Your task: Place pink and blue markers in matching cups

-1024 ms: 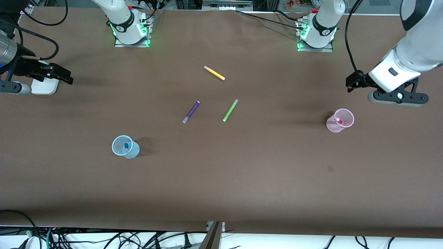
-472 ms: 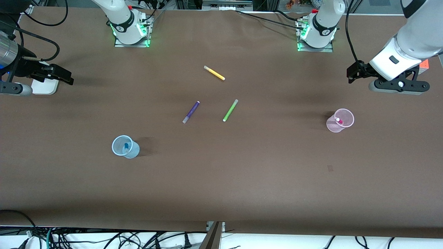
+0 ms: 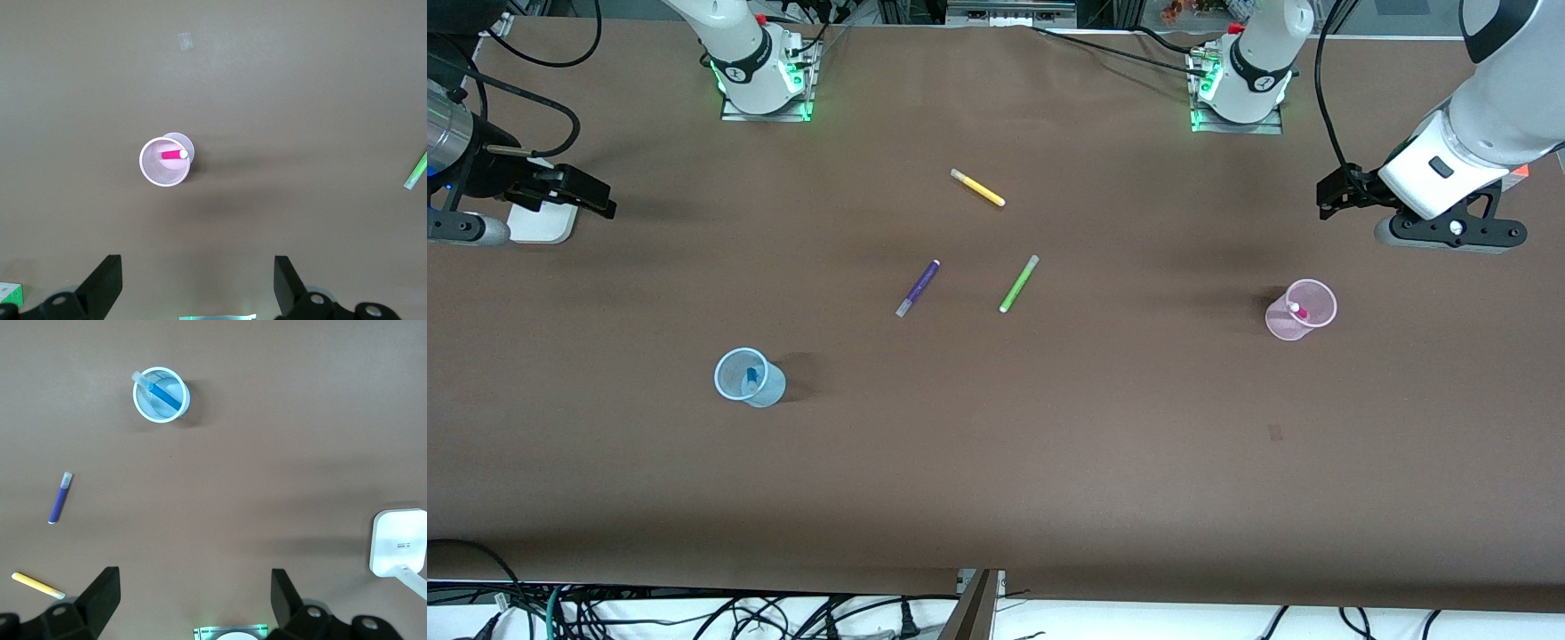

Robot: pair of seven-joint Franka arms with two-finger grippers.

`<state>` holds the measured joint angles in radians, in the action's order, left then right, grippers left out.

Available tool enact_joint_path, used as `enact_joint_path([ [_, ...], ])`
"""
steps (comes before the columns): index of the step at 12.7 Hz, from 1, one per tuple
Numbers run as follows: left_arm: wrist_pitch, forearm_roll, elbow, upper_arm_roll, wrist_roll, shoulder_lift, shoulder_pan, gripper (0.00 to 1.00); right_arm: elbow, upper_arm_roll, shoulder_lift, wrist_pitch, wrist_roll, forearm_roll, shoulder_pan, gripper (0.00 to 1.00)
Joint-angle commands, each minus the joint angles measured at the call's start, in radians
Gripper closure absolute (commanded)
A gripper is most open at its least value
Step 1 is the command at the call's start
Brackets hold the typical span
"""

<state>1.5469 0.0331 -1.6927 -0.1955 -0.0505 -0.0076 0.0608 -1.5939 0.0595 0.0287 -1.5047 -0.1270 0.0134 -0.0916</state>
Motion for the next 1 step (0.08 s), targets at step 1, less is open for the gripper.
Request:
enact_joint_path([
  [1, -0.022, -0.019, 0.018, 0.001, 0.024, 0.003, 0.008, 0.0, 0.025, -0.003, 0.007, 0.014, -0.008, -0.015, 0.0, 0.0],
])
